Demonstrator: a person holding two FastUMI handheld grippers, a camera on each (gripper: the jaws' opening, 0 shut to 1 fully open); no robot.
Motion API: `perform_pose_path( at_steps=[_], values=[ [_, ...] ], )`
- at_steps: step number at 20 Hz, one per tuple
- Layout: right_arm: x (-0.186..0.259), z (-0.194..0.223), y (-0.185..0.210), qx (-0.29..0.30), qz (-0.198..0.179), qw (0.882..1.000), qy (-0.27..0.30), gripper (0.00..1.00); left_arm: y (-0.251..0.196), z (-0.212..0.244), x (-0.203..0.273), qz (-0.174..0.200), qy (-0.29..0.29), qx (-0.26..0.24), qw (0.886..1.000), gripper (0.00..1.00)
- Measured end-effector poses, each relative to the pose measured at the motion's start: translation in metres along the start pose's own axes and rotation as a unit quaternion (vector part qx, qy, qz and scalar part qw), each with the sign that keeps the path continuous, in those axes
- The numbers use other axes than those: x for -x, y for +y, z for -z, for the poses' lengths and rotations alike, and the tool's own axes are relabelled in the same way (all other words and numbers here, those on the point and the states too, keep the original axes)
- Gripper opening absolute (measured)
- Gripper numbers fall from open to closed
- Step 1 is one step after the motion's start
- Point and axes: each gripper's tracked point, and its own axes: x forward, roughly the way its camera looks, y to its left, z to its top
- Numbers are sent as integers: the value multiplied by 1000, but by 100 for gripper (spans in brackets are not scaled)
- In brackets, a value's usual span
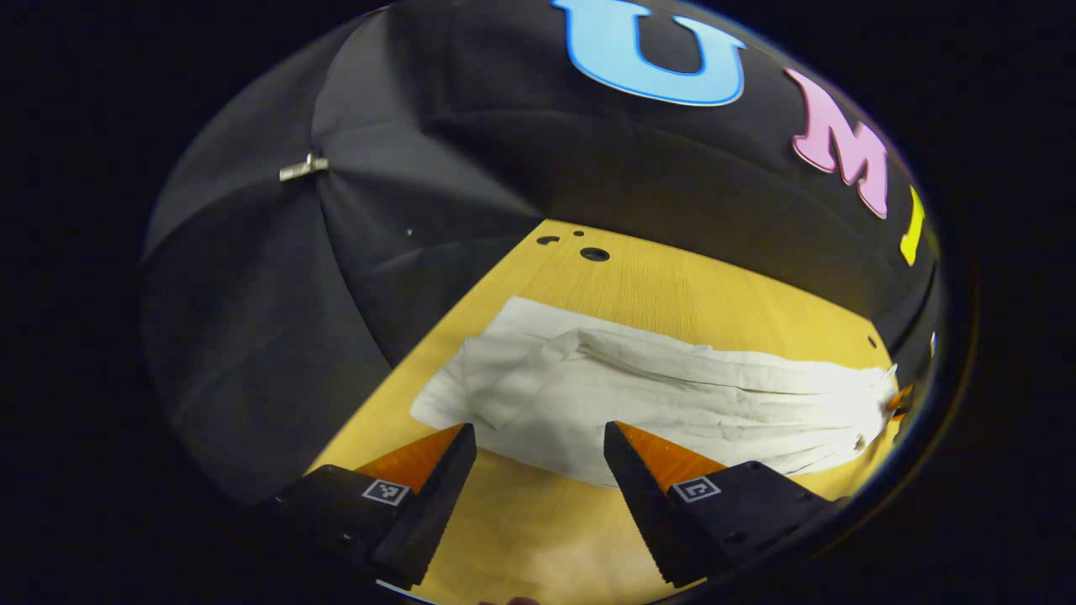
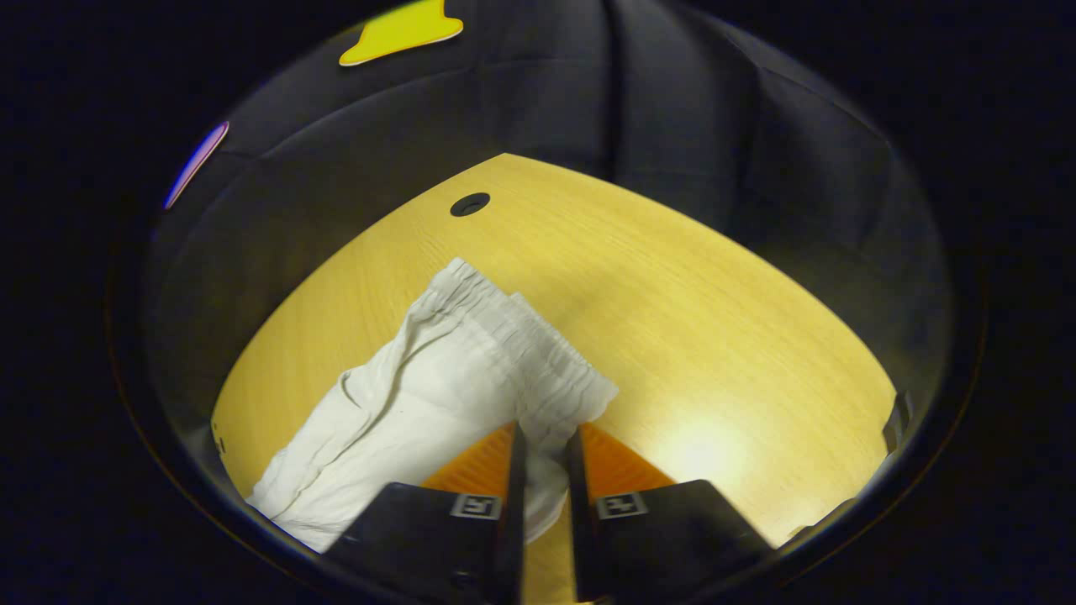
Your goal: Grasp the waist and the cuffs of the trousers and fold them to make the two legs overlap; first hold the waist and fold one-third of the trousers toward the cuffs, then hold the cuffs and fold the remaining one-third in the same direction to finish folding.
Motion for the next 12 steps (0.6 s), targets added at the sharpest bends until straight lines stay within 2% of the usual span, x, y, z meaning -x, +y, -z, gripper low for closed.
perform_pose_path(
  at_steps=[1,2,3,6,12],
  values=[
    [-3,3,3,-29,-7,999,13,20,0,3,-2,2,9,14,1000,96],
    [0,2,4,-57,-11,998,7,0,0,7,-4,-1,19,26,999,96],
    [-5,4,7,-74,-16,997,7,10,0,10,-6,0,28,41,999,96],
    [-6,2,3,-49,-18,999,-9,10,-3,19,-18,-5,53,84,995,96],
    [-4,2,3,-37,-20,999,-6,10,12,35,-39,-67,87,119,987,96]
  ],
)
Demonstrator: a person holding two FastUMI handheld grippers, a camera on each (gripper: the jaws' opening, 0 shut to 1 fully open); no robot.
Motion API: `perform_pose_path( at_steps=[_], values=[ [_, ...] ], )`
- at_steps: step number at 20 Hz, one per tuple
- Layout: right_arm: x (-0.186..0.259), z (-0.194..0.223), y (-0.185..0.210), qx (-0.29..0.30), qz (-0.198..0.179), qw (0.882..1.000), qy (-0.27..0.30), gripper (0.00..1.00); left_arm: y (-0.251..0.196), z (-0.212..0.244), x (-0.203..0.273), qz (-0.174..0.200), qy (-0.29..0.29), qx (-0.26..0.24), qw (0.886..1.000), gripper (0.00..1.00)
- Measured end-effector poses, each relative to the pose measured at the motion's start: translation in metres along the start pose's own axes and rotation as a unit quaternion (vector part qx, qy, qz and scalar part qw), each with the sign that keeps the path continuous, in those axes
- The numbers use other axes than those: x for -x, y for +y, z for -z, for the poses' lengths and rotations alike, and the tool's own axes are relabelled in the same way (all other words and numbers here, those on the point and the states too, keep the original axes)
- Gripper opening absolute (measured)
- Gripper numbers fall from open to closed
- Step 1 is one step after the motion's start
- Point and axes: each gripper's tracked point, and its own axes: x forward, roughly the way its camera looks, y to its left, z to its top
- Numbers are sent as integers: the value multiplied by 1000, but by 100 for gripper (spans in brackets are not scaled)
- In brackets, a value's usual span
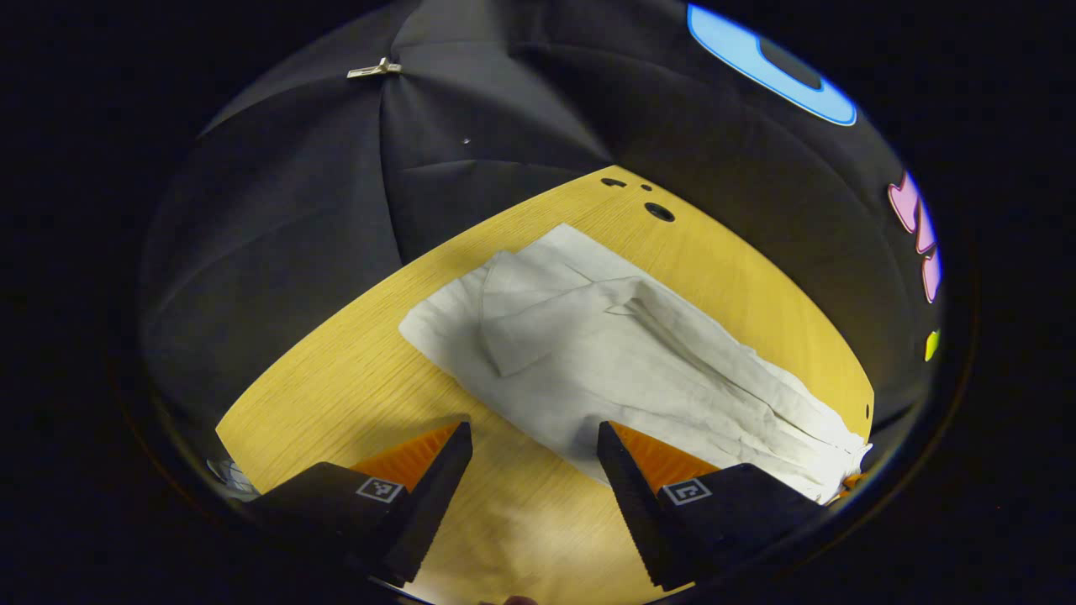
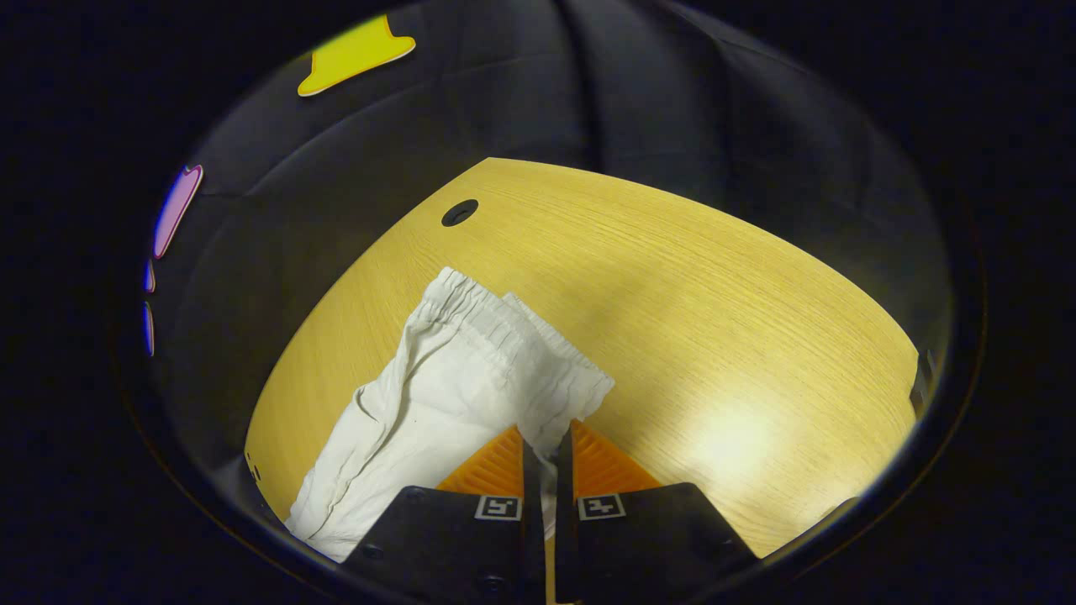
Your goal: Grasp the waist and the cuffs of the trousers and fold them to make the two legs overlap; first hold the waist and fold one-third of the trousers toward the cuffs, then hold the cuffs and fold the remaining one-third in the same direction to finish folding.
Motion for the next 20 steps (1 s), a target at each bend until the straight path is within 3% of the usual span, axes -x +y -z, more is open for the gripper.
perform_pose_path(
  at_steps=[5,8,10,12,15,16,20],
  values=[
    [0,0,0,1,-6,1000,2,10,-14,-24,-17,-10,-2,5,1000,98],
    [1,1,0,3,-9,1000,3,10,-14,-33,-30,-39,5,-14,999,96],
    [0,1,1,4,-11,1000,2,10,-11,-33,-33,-72,9,-46,996,85],
    [0,1,0,6,-13,1000,2,10,-21,-35,-37,-51,-1,-43,998,72],
    [0,0,0,12,-17,1000,2,10,-30,-37,-40,-2,-2,-12,1000,17],
    [1,1,1,16,-20,1000,2,10,-29,-35,-37,6,0,-13,1000,10],
    [3,-3,1,38,-41,998,-19,9,-27,-36,-36,-2,-7,-24,1000,6]
  ],
)
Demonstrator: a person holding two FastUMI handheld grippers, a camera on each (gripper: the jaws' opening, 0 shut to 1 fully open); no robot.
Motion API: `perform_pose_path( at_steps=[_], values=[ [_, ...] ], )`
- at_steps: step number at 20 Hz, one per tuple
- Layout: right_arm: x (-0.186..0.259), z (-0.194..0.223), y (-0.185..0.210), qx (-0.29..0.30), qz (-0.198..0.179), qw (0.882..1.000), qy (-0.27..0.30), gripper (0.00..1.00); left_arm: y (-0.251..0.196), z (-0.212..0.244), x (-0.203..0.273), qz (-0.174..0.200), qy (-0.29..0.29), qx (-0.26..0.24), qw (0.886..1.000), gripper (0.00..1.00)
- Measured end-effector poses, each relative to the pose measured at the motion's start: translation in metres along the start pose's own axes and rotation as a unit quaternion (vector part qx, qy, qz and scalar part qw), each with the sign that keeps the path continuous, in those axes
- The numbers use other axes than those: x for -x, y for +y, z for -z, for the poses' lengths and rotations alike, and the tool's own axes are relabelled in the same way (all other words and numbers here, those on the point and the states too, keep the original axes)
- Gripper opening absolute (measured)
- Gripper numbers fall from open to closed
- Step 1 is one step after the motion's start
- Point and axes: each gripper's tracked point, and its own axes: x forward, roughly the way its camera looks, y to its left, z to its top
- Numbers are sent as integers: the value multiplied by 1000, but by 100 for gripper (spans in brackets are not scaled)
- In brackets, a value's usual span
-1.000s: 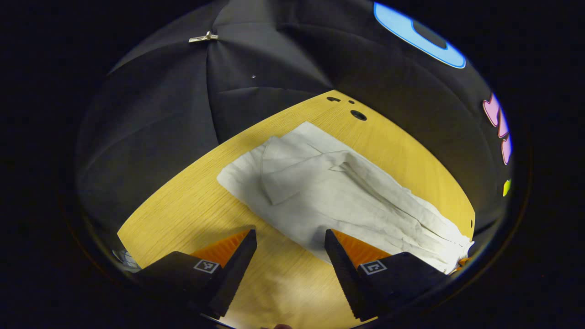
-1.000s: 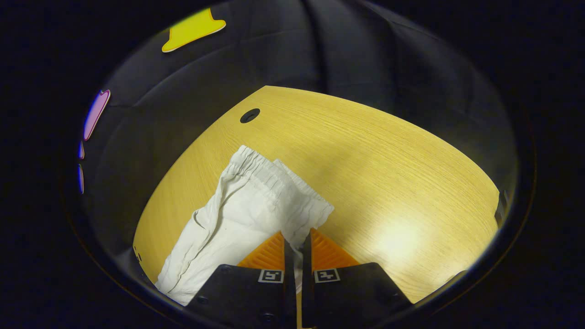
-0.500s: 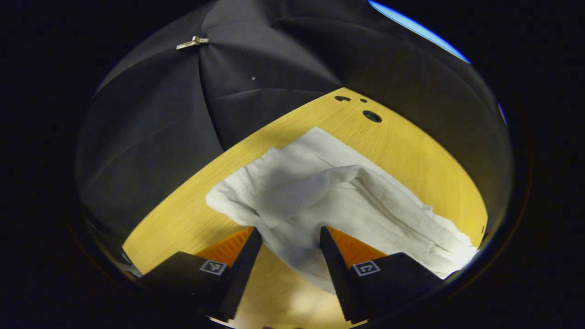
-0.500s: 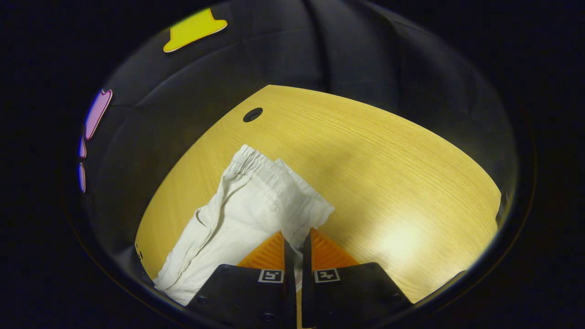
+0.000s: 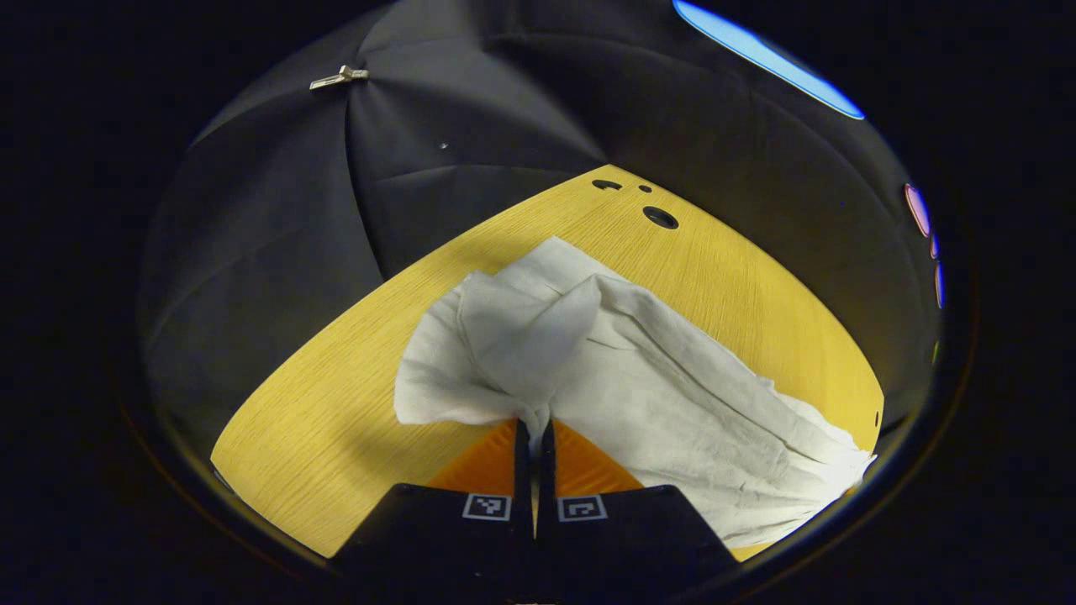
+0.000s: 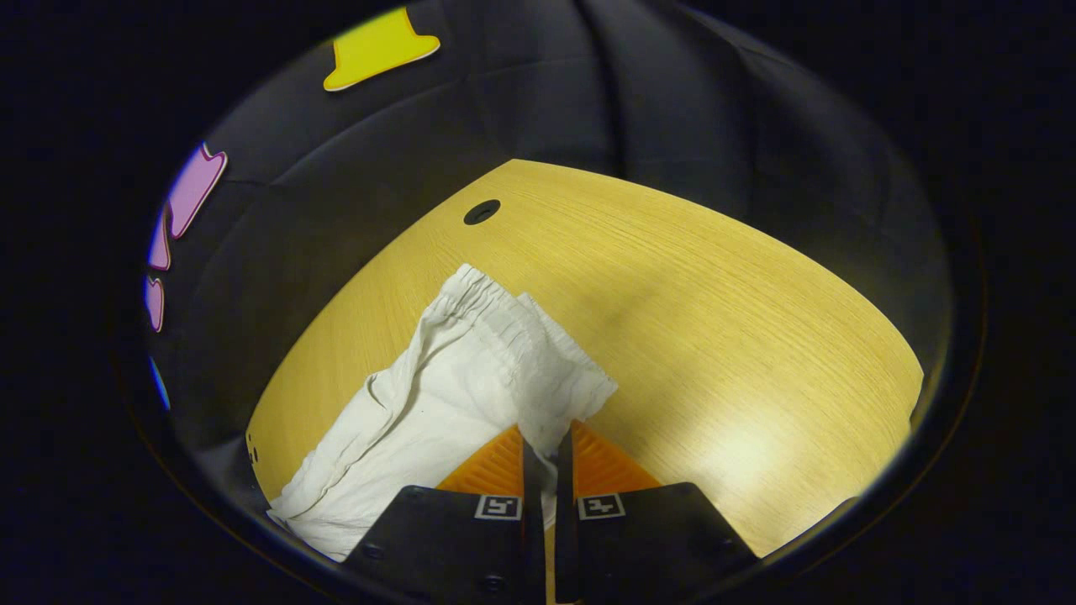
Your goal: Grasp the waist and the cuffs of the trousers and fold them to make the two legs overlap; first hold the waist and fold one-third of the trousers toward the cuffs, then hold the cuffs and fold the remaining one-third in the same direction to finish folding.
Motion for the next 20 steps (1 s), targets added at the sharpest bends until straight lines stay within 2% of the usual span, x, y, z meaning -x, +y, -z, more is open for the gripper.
perform_pose_path(
  at_steps=[7,11,16,20],
  values=[
    [28,-23,19,36,-44,996,-74,9,-1,2,1,6,5,-6,1000,6],
    [58,-31,46,66,-83,988,-108,9,-1,3,1,-1,1,-14,1000,6],
    [97,-28,107,160,-139,967,-143,9,0,2,1,1,-1,-21,1000,6],
    [125,-15,155,203,-182,949,-159,9,0,2,1,1,-3,-18,1000,6]
  ],
)
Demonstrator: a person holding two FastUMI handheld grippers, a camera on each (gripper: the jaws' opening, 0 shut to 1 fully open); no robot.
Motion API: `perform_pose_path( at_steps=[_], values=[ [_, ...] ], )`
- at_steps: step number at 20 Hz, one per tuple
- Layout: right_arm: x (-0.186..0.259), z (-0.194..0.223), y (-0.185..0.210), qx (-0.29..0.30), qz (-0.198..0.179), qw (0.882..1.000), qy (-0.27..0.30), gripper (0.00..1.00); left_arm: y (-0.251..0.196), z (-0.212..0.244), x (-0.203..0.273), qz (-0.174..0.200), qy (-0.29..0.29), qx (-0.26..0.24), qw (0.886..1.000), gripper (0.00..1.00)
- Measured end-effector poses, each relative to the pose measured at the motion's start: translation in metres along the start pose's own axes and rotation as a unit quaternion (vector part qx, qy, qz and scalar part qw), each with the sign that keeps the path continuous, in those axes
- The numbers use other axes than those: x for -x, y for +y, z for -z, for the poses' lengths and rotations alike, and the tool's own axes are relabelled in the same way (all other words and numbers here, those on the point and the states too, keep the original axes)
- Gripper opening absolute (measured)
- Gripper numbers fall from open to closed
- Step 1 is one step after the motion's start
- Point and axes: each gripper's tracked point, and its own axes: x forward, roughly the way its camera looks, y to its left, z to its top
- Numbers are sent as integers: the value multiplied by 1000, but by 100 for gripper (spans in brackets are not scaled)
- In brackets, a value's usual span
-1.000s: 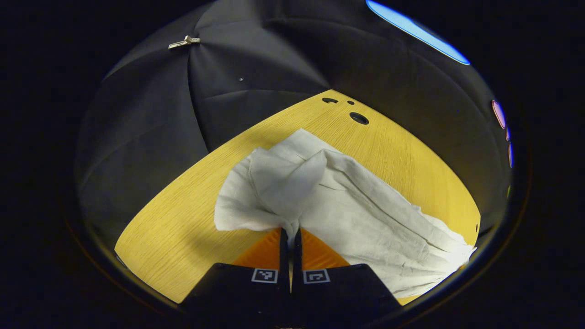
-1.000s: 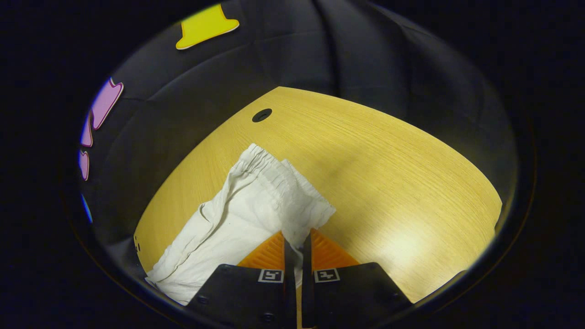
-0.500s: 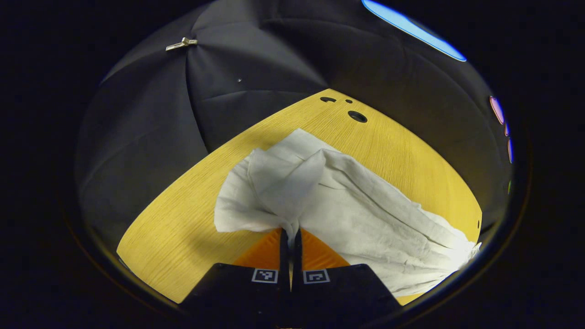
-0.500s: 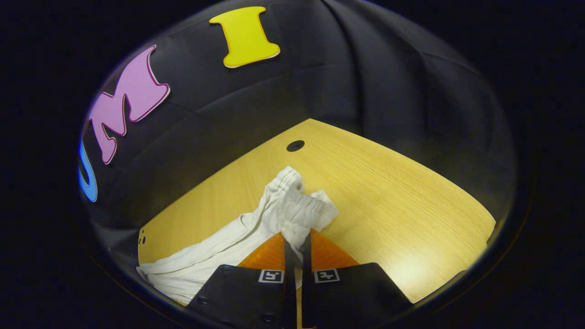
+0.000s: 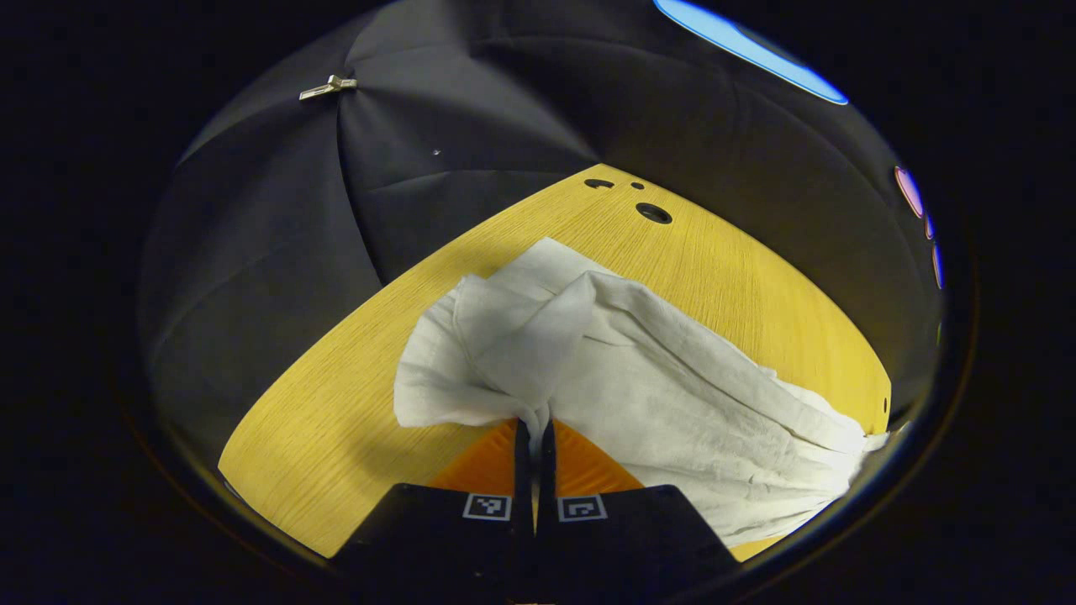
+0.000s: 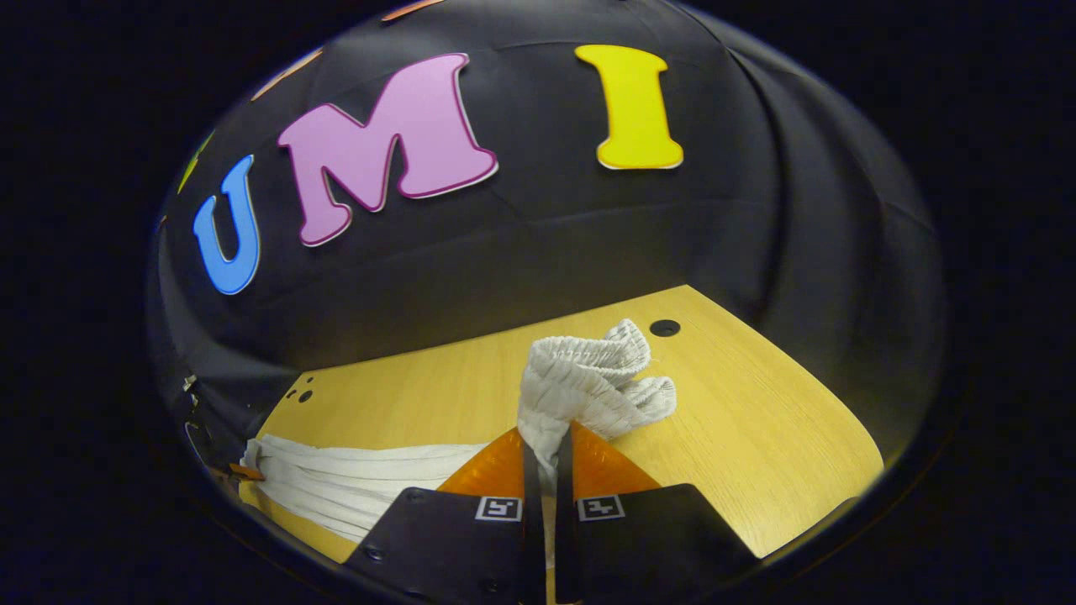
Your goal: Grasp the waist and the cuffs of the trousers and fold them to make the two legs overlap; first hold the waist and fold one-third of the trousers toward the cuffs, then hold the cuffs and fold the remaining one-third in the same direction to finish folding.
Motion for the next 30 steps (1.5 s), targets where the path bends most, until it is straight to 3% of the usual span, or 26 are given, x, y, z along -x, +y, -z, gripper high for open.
perform_pose_path(
  at_steps=[2,3,11,20,23,25,26,27,29,30],
  values=[
    [-2,-6,27,12,-23,1000,-6,9,-1,0,0,1,-1,2,1000,2],
    [-3,-8,38,18,-32,999,-8,9,-1,1,0,2,-1,3,1000,6],
    [17,5,141,91,-114,989,-7,9,-1,-1,0,12,-6,10,1000,6],
    [9,116,230,158,-183,966,87,9,0,-2,2,24,-9,28,999,6],
    [8,158,239,172,-190,957,136,9,-1,-1,1,22,-9,23,999,6],
    [11,181,243,164,-198,951,171,11,0,-1,1,18,-9,16,1000,6],
    [14,190,248,151,-203,949,190,18,0,-2,1,16,-10,15,1000,6],
    [16,200,254,131,-213,946,209,11,0,-1,2,15,-10,15,1000,6],
    [26,218,268,98,-232,936,246,47,0,-1,2,15,-11,18,1000,6],
    [28,223,273,90,-235,934,252,73,0,-2,2,16,-11,20,1000,6]
  ],
)
